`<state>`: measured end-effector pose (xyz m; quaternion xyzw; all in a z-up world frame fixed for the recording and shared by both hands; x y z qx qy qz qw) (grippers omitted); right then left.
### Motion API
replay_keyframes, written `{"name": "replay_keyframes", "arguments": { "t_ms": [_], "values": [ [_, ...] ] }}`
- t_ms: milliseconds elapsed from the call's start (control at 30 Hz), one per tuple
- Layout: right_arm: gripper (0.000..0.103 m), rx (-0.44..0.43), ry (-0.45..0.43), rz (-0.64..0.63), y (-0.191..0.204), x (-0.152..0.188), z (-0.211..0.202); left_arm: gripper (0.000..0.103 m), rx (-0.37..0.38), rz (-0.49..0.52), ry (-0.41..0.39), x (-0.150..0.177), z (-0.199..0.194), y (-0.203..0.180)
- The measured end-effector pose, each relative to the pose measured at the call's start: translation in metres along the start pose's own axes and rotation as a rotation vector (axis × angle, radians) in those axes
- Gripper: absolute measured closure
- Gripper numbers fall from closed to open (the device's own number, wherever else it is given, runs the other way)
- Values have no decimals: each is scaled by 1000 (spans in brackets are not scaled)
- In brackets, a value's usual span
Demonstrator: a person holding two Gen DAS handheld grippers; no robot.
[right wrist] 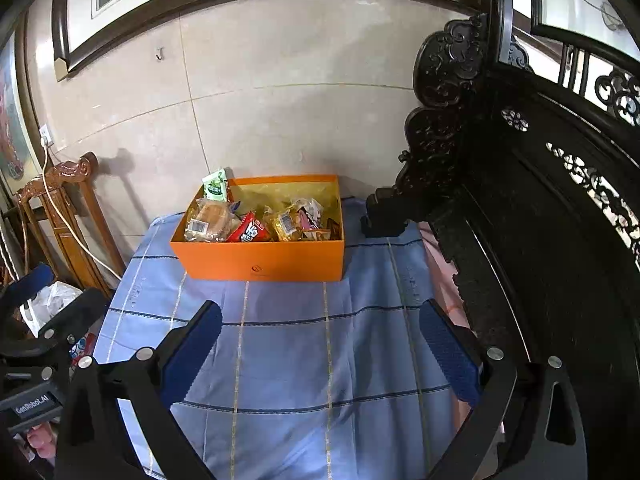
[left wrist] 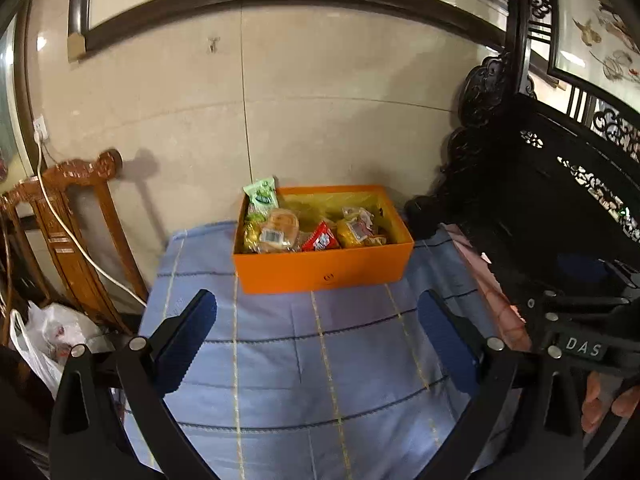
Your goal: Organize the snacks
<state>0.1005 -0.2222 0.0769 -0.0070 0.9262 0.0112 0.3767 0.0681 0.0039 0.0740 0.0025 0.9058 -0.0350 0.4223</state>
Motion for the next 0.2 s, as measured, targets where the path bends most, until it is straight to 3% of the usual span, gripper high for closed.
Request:
{"name": "replay_keyframes", "arguments": {
  "t_ms": [200],
  "values": [
    [4,21,-28,-9,2,-4,-4,4,-36,22,49,6,7,1]
  ]
}}
Point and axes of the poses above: each gripper's, at about its wrist camera, not at the fingertips, and z roughly the way its jaws point, y to its left, x to its underside, the point moved 6 cm from there along z, roughly the way its jaws point
